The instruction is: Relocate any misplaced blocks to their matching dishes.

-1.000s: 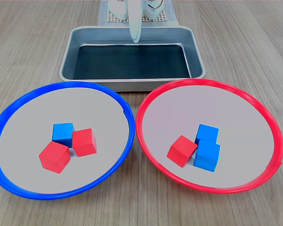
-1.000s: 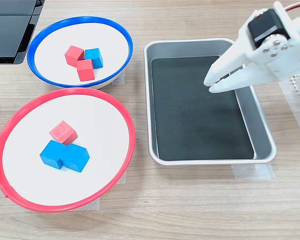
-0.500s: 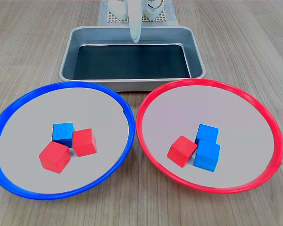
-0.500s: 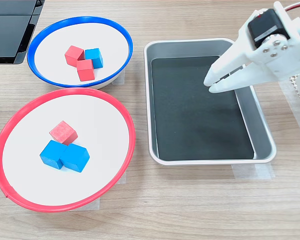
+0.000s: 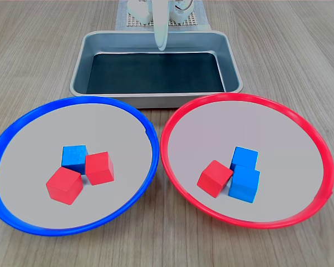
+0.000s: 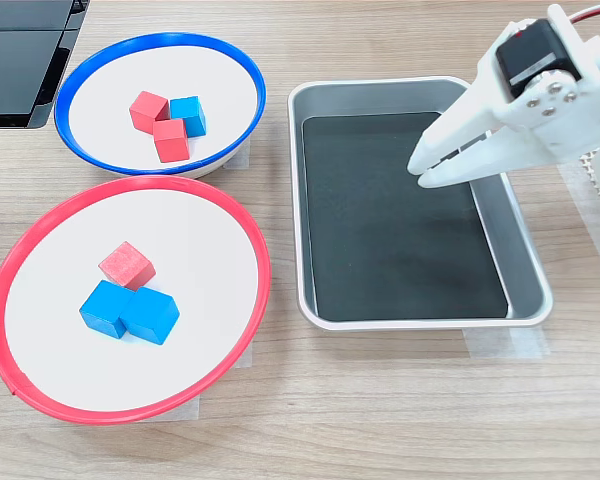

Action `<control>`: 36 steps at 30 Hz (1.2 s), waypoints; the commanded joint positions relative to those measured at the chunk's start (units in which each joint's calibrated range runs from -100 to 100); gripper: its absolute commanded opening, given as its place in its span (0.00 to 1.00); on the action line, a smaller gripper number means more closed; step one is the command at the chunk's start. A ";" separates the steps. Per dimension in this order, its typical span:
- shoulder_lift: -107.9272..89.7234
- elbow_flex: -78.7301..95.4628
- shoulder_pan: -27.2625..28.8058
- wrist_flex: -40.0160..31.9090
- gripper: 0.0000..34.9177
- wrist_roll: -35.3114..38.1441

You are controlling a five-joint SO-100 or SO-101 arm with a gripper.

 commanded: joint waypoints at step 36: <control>78.72 -68.92 -4.53 -6.53 0.01 31.21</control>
